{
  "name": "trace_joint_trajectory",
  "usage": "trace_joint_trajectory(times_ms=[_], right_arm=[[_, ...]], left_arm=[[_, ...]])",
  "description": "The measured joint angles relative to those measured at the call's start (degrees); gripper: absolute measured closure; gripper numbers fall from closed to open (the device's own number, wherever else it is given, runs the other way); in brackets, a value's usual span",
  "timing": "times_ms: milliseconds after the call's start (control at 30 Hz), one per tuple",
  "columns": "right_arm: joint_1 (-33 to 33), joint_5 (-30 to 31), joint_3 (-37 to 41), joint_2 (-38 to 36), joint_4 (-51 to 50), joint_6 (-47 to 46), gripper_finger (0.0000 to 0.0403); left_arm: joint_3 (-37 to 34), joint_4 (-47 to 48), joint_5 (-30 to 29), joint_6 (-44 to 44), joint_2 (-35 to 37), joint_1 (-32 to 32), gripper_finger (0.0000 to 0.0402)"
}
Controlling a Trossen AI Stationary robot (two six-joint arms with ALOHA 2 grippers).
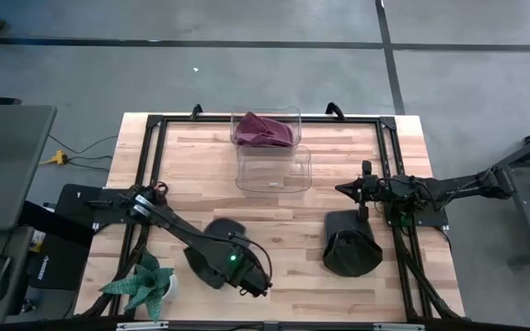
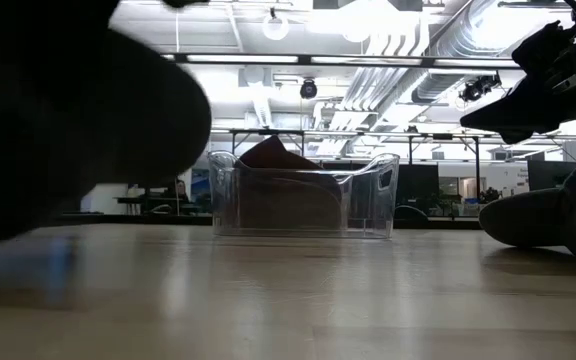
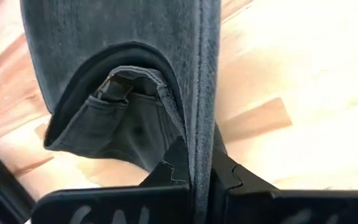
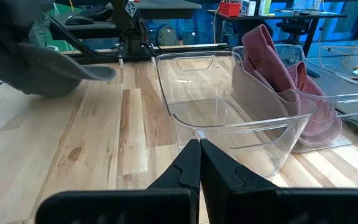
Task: Pick & Place hat
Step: Put the black cap into the bottom transparent bin
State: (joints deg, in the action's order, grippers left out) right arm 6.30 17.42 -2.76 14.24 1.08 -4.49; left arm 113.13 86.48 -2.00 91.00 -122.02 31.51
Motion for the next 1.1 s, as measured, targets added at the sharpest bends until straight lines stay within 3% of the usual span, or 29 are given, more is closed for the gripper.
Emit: trace_joint_trajectory(times_ms=[433, 733, 1100], right_arm=[[0.0, 0.0, 0.0, 0.0, 0.0, 0.0, 0.0402], [0.0, 0.0, 0.0, 0.0, 0.0, 0.0, 0.0402], [0.0, 0.0, 0.0, 0.0, 0.0, 0.0, 0.0402]], left_arm=[[12.5, 3.6, -1.5, -1.8, 0.1, 0.4, 0.0401], [21.3, 3.6, -6.5, -9.4, 0.0, 1.3, 0.0401], [21.9, 3.1, -16.8, -21.2, 3.6, 2.3, 0.0401]])
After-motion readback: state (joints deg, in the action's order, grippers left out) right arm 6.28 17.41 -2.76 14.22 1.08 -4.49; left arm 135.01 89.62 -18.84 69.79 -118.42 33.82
